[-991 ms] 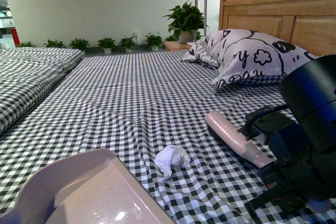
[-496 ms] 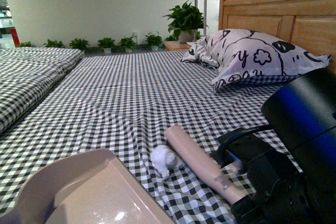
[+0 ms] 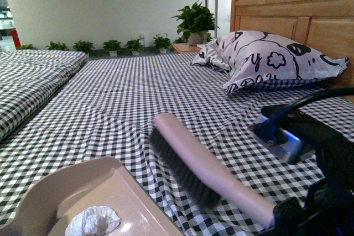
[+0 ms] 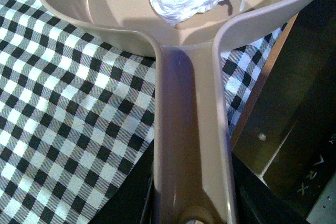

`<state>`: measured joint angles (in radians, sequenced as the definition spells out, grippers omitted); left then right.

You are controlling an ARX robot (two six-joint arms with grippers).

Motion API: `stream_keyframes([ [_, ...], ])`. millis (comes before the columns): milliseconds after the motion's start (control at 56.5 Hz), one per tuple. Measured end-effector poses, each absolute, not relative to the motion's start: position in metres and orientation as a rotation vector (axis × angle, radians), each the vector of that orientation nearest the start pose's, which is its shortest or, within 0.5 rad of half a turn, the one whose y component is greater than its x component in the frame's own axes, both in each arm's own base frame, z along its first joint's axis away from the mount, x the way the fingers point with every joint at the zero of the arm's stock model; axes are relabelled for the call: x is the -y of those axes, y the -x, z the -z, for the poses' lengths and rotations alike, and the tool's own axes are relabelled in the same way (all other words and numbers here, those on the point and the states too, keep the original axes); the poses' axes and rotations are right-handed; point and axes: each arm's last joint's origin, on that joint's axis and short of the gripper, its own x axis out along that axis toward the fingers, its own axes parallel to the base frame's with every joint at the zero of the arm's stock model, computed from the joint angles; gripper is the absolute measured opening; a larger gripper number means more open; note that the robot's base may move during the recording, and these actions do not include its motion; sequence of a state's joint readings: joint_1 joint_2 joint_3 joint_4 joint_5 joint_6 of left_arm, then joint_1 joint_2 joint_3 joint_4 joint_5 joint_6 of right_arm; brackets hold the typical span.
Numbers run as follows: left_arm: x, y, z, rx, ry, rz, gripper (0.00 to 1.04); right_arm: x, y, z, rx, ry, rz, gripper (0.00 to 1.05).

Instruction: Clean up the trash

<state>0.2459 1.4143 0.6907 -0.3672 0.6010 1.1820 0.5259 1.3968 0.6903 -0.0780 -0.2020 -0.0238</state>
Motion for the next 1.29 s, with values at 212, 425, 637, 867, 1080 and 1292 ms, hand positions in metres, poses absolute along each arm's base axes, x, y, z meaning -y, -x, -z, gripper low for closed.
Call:
stream_keyframes([
  [212, -0.044, -0.241, -0.166, -0.658, -0.622, 0.829, 0.27, -0.100, -0.266, -0.164, -0.764, 0.108, -0.484, 0.18],
  [425, -0.044, -0.245, -0.164, -0.584, -0.642, 0.681, 0.27, -0.053, -0.292, -0.177, -0.734, 0.020, -0.338, 0.18],
  [637, -0.052, -0.251, -0.187, -0.480, -0.511, 0.468, 0.27, -0.030, -0.295, -0.216, -0.654, -0.029, -0.345, 0.18],
  [867, -0.054, -0.249, -0.216, -0.370, -0.388, 0.279, 0.27, -0.009, -0.283, -0.268, -0.509, -0.059, -0.362, 0.18],
  [1080, -0.045, -0.234, -0.255, -0.241, -0.269, -0.043, 0.27, 0.003, -0.245, -0.310, -0.337, -0.097, -0.455, 0.18],
  [1292, -0.028, -0.198, -0.285, -0.129, -0.210, -0.107, 0.27, 0.012, -0.201, -0.327, -0.230, -0.152, -0.527, 0.18],
])
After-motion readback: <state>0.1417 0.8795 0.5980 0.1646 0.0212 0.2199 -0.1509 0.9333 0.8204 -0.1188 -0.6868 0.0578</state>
